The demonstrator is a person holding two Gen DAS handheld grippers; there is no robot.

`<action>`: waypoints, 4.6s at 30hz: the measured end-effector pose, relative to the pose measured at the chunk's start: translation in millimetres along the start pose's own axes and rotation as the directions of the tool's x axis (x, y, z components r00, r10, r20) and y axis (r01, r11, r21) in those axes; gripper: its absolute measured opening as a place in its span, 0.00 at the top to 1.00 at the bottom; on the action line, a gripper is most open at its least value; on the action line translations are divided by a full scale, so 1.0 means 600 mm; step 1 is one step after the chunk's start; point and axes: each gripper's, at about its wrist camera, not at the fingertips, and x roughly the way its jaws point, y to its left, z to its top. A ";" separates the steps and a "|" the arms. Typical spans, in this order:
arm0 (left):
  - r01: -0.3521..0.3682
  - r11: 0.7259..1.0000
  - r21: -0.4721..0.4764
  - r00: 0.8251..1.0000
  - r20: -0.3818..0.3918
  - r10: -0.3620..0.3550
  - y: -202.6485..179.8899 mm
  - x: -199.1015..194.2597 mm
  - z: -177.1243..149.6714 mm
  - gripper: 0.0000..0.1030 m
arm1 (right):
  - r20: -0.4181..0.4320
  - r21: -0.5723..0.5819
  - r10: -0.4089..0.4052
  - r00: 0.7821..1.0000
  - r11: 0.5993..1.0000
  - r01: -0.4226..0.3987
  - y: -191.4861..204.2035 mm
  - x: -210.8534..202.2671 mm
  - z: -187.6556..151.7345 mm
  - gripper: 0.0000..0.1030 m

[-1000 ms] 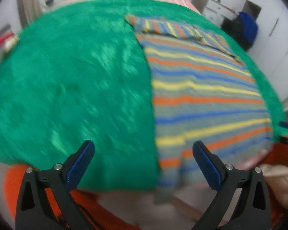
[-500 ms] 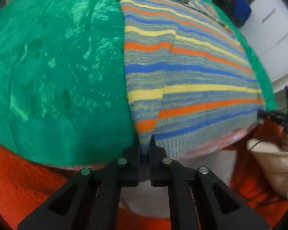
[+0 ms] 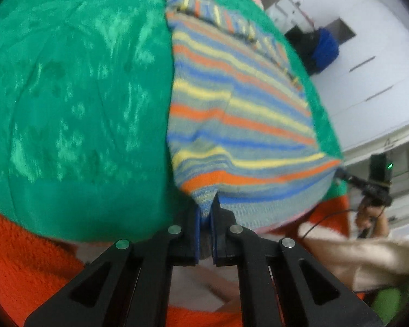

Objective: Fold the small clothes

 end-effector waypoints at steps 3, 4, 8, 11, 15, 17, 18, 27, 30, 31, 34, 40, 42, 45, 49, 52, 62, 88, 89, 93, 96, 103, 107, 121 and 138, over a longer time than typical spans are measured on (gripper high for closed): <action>0.029 0.999 -0.029 0.998 0.049 -0.028 0.005 -0.013 0.038 0.96 | 0.067 0.027 0.038 0.997 0.999 -0.040 -0.004 -0.008 0.032 0.95; 0.036 0.998 -0.042 0.997 0.065 -0.033 0.007 -0.016 0.055 0.96 | 0.084 0.033 0.045 0.995 0.998 -0.048 -0.004 -0.010 0.041 0.95; 0.021 0.998 -0.061 0.988 0.152 -0.011 0.008 -0.015 0.130 0.96 | 0.170 0.049 0.061 0.984 0.996 -0.070 -0.009 -0.002 0.106 0.95; 0.004 0.997 -0.075 0.979 0.206 0.012 0.007 0.004 0.207 0.96 | 0.219 0.048 0.052 0.974 0.997 -0.064 -0.013 0.016 0.166 0.95; -0.019 0.997 -0.078 0.966 0.254 0.038 0.003 0.033 0.308 0.96 | 0.274 0.067 0.038 0.961 0.996 -0.059 -0.021 0.047 0.270 0.94; -0.036 0.996 -0.080 0.963 0.264 0.056 0.003 0.055 0.369 0.96 | 0.298 0.074 0.029 0.954 0.996 -0.054 -0.026 0.063 0.329 0.95; -0.053 0.995 -0.084 0.961 0.267 0.074 0.001 0.070 0.403 0.96 | 0.305 0.073 0.023 0.952 0.996 -0.047 -0.029 0.070 0.356 0.95; -0.203 0.954 -0.222 0.919 0.293 0.264 0.045 0.155 0.581 0.55 | 0.342 0.137 -0.038 0.939 0.991 -0.010 -0.085 0.197 0.567 0.87; -0.144 0.962 -0.233 0.915 0.339 0.219 0.070 0.116 0.558 0.44 | 0.371 0.190 -0.109 0.922 0.981 0.039 -0.106 0.193 0.567 0.82; -0.152 0.964 -0.216 0.918 0.331 0.219 0.076 0.104 0.544 0.44 | 0.378 0.184 -0.106 0.920 0.982 0.037 -0.108 0.182 0.559 0.82; -0.170 0.977 -0.132 0.937 0.285 0.201 0.077 0.082 0.480 0.44 | 0.344 0.099 -0.088 0.935 0.993 0.057 -0.098 0.148 0.516 0.78; -0.192 0.981 0.022 0.976 0.105 0.188 0.035 0.127 0.344 0.33 | 0.134 -0.015 -0.054 0.990 0.998 0.056 -0.058 0.118 0.360 0.41; -0.265 0.964 0.033 0.958 0.127 0.259 0.019 0.148 0.334 0.35 | 0.084 0.009 -0.025 0.996 1.000 0.025 -0.059 0.128 0.332 0.41; -0.288 0.957 0.019 0.949 0.140 0.283 0.007 0.164 0.344 0.96 | 0.034 0.044 -0.028 0.999 0.999 0.026 -0.057 0.163 0.321 0.61; -0.262 0.965 0.024 0.958 0.128 0.257 0.012 0.130 0.347 0.97 | 0.024 0.093 -0.058 0.998 0.994 0.055 -0.058 0.165 0.330 0.92; -0.281 0.958 0.058 0.956 0.108 0.273 0.014 0.116 0.330 0.97 | 0.032 0.051 -0.060 0.998 0.997 0.058 -0.045 0.131 0.327 0.92; -0.305 0.952 0.003 0.939 0.170 0.300 0.046 0.076 0.306 0.46 | -0.042 0.032 -0.166 0.985 0.985 0.167 -0.062 0.149 0.312 0.63; -0.600 0.789 -0.131 0.667 0.463 0.584 0.174 0.067 0.264 0.07 | -0.061 -0.279 -0.037 0.997 0.960 0.018 0.277 0.365 0.604 0.63; -0.600 0.789 -0.131 0.666 0.464 0.584 0.174 0.068 0.264 0.07 | -0.122 -0.318 -0.056 0.991 0.948 0.015 0.284 0.373 0.583 0.63; -0.600 0.789 -0.132 0.665 0.466 0.583 0.173 0.068 0.262 0.07 | -0.323 -0.445 -0.139 0.936 0.895 -0.021 0.338 0.460 0.511 0.64; -0.597 0.792 -0.132 0.667 0.468 0.580 0.174 0.067 0.261 0.07 | -0.214 -0.442 -0.081 0.973 0.897 -0.022 0.391 0.514 0.552 0.64; -0.589 0.797 -0.132 0.670 0.472 0.573 0.175 0.067 0.262 0.07 | 0.087 -0.411 -0.026 0.996 0.910 0.060 0.423 0.449 0.591 0.59; -0.592 0.795 -0.131 0.667 0.473 0.575 0.174 0.068 0.262 0.06 | -0.075 -0.563 0.007 0.997 0.825 -0.048 0.446 0.424 0.461 0.59; -0.595 0.793 -0.132 0.667 0.469 0.579 0.171 0.070 0.261 0.05 | 0.140 -0.519 -0.074 0.987 0.844 0.137 0.248 0.217 0.276 0.54; -0.651 0.755 0.083 0.673 0.523 0.523 -0.052 0.055 0.225 0.11 | 0.374 0.005 -0.210 0.903 0.974 0.224 -0.054 0.011 0.016 0.43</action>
